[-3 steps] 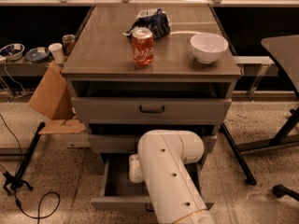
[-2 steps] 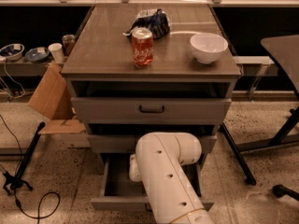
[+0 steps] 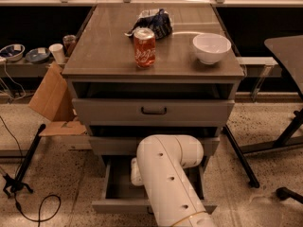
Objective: Pick orange can from bottom drawer and place on counter
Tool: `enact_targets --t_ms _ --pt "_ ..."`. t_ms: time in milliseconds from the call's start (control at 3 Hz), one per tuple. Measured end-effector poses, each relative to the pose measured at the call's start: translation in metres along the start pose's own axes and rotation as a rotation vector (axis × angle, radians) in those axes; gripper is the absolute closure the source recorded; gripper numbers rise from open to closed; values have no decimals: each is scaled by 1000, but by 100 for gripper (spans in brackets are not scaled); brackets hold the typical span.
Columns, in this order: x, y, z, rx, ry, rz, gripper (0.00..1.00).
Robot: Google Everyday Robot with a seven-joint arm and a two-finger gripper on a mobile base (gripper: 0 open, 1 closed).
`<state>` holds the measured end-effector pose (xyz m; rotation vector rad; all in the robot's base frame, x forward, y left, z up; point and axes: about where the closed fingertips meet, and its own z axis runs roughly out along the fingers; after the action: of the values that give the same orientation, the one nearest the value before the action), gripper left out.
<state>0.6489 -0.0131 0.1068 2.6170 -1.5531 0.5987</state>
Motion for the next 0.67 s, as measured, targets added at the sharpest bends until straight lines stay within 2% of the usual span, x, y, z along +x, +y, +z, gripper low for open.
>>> enact_targets --t_ms 333,667 --pt "8 8 -19 -3 53 8 71" --pt "19 24 -54 -7 122 10 99"
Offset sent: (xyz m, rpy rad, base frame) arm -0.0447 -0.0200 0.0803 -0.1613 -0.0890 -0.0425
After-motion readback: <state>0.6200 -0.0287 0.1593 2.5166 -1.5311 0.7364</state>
